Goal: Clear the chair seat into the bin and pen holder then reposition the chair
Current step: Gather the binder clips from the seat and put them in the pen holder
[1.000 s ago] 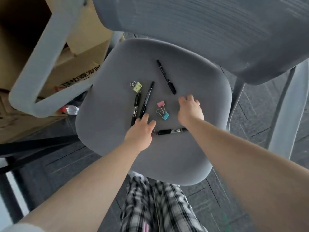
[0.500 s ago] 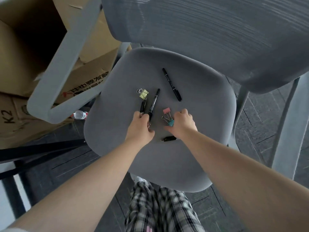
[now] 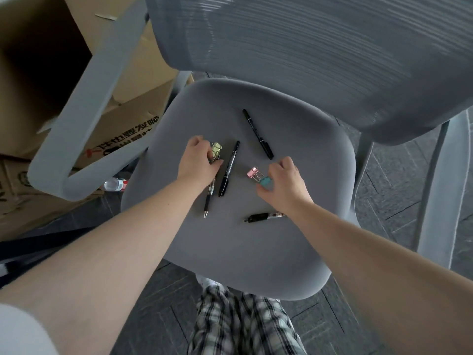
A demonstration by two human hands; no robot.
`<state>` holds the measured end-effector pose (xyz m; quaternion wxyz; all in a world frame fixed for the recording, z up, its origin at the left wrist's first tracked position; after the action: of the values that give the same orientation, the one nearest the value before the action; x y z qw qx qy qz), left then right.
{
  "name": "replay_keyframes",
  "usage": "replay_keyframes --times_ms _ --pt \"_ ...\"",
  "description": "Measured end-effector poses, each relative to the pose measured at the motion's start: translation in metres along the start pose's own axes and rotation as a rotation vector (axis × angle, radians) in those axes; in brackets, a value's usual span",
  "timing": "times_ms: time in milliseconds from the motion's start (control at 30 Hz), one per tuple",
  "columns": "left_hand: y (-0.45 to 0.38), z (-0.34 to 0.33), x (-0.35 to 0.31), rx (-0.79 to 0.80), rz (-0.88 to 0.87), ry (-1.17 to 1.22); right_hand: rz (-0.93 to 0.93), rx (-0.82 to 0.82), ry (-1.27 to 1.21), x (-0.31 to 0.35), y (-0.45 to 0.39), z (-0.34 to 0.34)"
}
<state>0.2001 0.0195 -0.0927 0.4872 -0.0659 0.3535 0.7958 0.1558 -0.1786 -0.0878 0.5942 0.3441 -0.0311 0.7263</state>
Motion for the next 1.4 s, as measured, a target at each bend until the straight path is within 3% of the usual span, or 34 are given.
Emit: replay_keyframes --times_ms 133,467,700,1067,1400 --pt "-0.014 -0.011 -0.007 0.017 -0.043 -0.060 0.038 -0.073 -0.036 0.008 -0.017 0.000" --pt "-0.026 -0.014 0.001 -0.069 -0.045 -0.096 -0.025 0.084 0.116 0.017 -0.037 -0.046" --pt "-0.023 -0.007 0.005 -0.126 -0.064 -0.094 0.028 0.034 0.088 0.019 -0.044 -0.040" --pt "-0.027 -0.012 0.001 -0.053 -0.040 -0.133 0.032 0.019 0.042 0.014 -0.042 -0.042" --pt "-0.020 0.002 -0.001 -0.100 -0.066 -0.195 0.047 -0.018 -0.021 0.018 -0.035 -0.033"
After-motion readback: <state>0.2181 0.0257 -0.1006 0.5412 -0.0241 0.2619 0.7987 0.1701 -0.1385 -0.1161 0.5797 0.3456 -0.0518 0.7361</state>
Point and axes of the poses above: each hand's wrist, its own y-axis away from the middle knuckle, its own z-axis out of the back of the hand, x = y × z, the point moved 8 cm from there along -y, towards the middle knuckle, and after that the axes turned 15 degrees about z, right-handed, at the moved point
